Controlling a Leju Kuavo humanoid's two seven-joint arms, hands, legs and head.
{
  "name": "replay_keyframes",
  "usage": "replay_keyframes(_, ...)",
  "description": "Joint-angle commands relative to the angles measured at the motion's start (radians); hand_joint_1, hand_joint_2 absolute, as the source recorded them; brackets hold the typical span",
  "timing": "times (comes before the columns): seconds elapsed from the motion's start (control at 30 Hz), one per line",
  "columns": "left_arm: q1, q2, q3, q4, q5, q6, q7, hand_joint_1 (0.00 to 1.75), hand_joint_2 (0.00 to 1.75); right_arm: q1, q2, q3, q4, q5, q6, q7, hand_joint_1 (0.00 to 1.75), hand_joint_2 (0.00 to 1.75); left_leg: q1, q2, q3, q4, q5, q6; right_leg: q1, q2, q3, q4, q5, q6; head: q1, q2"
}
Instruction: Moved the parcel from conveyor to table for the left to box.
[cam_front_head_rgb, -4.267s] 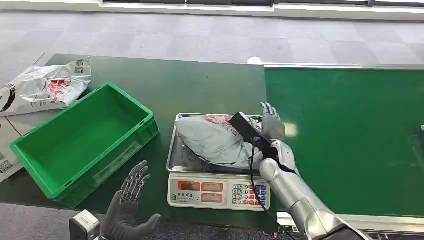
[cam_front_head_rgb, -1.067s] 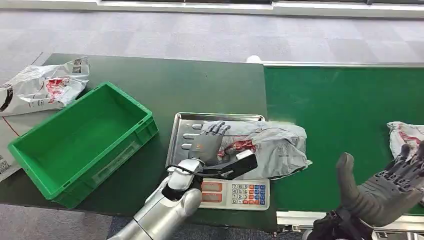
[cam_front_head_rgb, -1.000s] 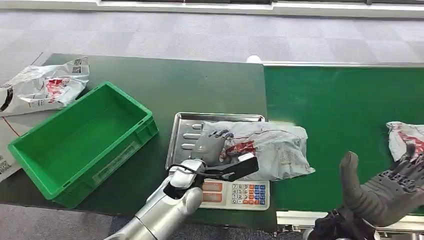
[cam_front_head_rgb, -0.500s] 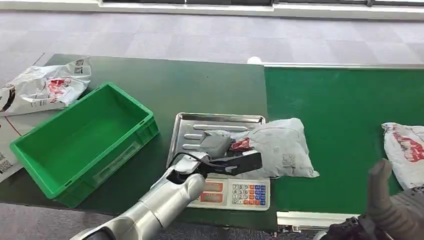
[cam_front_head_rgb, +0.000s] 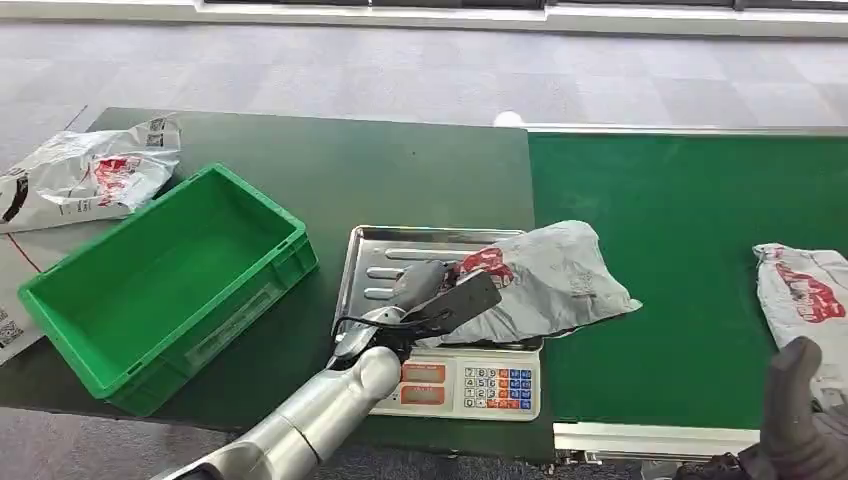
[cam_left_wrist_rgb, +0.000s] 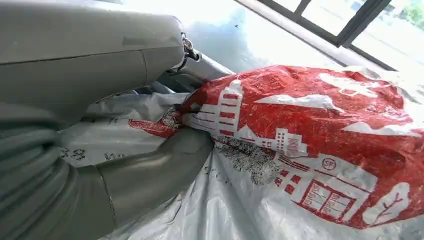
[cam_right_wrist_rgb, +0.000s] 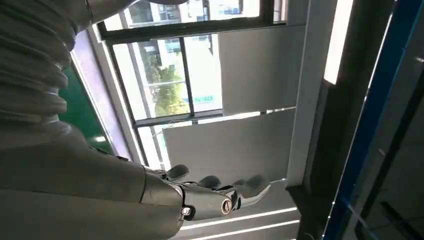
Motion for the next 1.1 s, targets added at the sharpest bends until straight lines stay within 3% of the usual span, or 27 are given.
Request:
replay_keyframes(0.03,0.017,0.067,0.125,-0.159,0.047,0.128,-0.05,1.75,1.75,0.009,-0.009,-0.031,0.024,-0.021,0.0,0.001,0.0,1.75,0.0,0.001,0.0,0.0,0.0,0.0,0.0,0.001,-0.001,0.0,0.0,-0.001,0.0,0.0)
replay_keyframes(0.1,0.053,0.139,0.191,-0.399,0.026,0.186,-0.021,1.75,1.75,0.018,-0.025,-0.035,0.037,-0.042,0.0,0.001,0.0,1.75,0.0,0.003,-0.002,0.0,0.0,0.0,0.0,0.003,-0.002,0.0,0.001,-0.001,0.0,0.0)
replay_keyframes(0.17,0.112,0.201,0.306,-0.689,-0.048,0.155,0.05,1.75,1.75,0.03,-0.039,-0.036,0.057,-0.055,0.0,0.001,0.0,1.75,0.0,0.007,-0.004,0.0,0.0,0.0,0.001,0.007,-0.006,0.0,0.002,-0.001,0.0,0.0)
replay_keyframes(0.3,0.141,0.244,0.557,-0.921,-0.179,0.135,0.046,1.75,1.75,0.021,-0.051,-0.013,0.1,0.016,0.05,0.1,0.0,1.75,0.001,0.012,-0.004,0.0,-0.001,-0.001,0.002,0.011,-0.008,0.001,0.002,-0.002,0.0,0.0)
replay_keyframes(0.5,0.121,0.285,0.799,-0.873,-0.202,0.177,0.019,1.75,1.75,0.015,-0.043,-0.012,0.155,0.094,0.111,0.167,0.0,1.75,0.001,0.012,-0.002,-0.004,0.001,-0.002,0.003,0.012,-0.007,0.001,0.002,-0.003,0.0,0.0)
replay_keyframes(0.6,0.16,0.33,0.91,-0.867,-0.148,0.219,-0.037,1.75,1.75,0.106,-0.181,0.052,0.215,-0.02,0.036,0.136,0.0,1.75,0.002,0.011,0.0,-0.005,0.001,-0.002,0.004,0.011,-0.004,-0.001,0.002,-0.003,0.0,0.0)
replay_keyframes(0.7,0.251,0.371,0.992,-0.934,-0.107,0.213,-0.058,1.75,1.75,0.189,-0.238,0.082,0.226,-0.089,0.037,0.077,0.0,1.75,0.002,0.011,0.001,-0.006,0.0,-0.002,0.003,0.011,-0.003,-0.002,0.001,-0.003,0.0,0.0)
replay_keyframes(0.9,0.439,0.459,1.098,-0.98,-0.023,0.154,-0.083,1.75,1.75,0.143,-0.165,0.07,0.219,-0.021,0.114,0.127,0.0,1.75,0.001,0.014,0.0,-0.006,-0.002,-0.003,0.002,0.014,-0.005,0.0,0.0,-0.004,0.0,0.0)
replay_keyframes(0.93,0.457,0.465,1.091,-0.982,0.007,0.13,-0.093,0.07,1.75,0.144,-0.157,0.058,0.216,-0.015,0.124,0.132,0.0,1.75,0.002,0.012,-0.001,-0.005,-0.002,-0.004,0.002,0.012,-0.006,0.0,-0.001,-0.005,0.0,0.0)
replay_keyframes(0.97,0.472,0.462,1.089,-0.99,0.034,0.115,-0.103,0.0,1.75,0.147,-0.147,0.046,0.214,-0.013,0.141,0.131,0.0,1.75,0.002,0.013,0.001,-0.006,-0.002,-0.004,0.002,0.013,-0.005,-0.001,-0.001,-0.005,0.0,0.0)
replay_keyframes(1.1,0.521,0.482,1.055,-1.012,0.073,0.082,-0.106,0.0,1.75,0.17,-0.135,0.017,0.213,-0.011,0.182,0.119,0.0,1.75,0.002,0.008,-0.002,-0.004,-0.001,-0.004,0.003,0.007,-0.006,0.0,-0.002,-0.005,0.0,0.0)
